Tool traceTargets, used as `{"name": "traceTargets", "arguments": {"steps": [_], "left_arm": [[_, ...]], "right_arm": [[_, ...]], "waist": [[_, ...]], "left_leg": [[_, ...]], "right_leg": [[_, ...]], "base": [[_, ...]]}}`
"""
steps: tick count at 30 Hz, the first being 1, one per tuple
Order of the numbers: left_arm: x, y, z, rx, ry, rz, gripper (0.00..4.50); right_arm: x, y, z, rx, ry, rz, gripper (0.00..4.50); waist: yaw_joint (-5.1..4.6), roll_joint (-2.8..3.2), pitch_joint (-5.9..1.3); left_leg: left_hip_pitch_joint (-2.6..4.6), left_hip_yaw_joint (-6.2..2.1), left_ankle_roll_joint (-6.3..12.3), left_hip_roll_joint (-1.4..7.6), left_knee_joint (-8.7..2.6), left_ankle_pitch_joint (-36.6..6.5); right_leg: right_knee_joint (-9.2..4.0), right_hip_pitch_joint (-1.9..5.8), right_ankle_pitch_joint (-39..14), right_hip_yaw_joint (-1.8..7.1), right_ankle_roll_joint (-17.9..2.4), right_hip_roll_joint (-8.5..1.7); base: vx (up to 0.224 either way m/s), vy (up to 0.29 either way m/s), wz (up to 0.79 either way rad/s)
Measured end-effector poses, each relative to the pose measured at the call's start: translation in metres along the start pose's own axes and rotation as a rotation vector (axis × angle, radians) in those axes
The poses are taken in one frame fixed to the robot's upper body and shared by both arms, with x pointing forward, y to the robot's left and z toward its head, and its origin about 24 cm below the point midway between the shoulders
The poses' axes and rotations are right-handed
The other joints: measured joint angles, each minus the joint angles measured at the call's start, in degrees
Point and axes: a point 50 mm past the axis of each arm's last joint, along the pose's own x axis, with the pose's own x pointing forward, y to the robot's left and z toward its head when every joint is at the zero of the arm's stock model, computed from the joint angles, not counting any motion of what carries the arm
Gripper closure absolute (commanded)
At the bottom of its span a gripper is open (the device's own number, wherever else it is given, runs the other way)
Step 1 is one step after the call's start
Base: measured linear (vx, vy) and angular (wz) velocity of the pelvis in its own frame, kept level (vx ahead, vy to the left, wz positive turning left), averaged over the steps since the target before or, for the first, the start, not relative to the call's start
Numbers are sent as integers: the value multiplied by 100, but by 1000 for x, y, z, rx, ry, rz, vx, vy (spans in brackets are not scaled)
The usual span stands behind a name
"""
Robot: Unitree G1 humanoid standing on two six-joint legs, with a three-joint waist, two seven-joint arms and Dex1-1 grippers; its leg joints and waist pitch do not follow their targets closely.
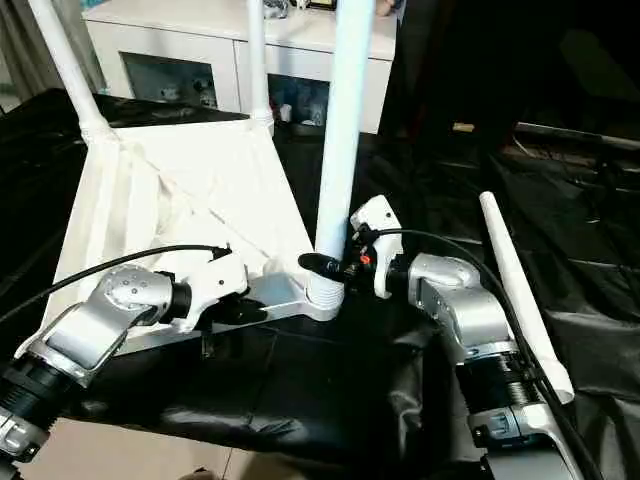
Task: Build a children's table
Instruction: Insert table leg to table base
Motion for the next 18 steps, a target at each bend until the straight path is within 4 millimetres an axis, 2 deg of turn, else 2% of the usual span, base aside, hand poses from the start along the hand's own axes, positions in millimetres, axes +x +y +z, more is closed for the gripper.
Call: {"name": "traceTargets", "arguments": {"steps": [11, 18], "left_arm": [[0, 0, 0, 0, -2, -2, 450], [0, 0, -1, -3, 1, -1, 450]], "right_arm": [[1, -4, -2, 38, -7, -20, 266], [8, -10, -8, 120, -39, -39, 266]], "waist": [[4, 0, 0], [-9, 7, -5]], "left_leg": [[0, 0, 0, 0, -2, 0], [6, 1, -1, 0, -2, 0]], "right_leg": [[0, -1, -1, 0, -1, 0], [1, 3, 0, 1, -1, 0]], "base": [[0, 0, 0], [0, 0, 0]]}}
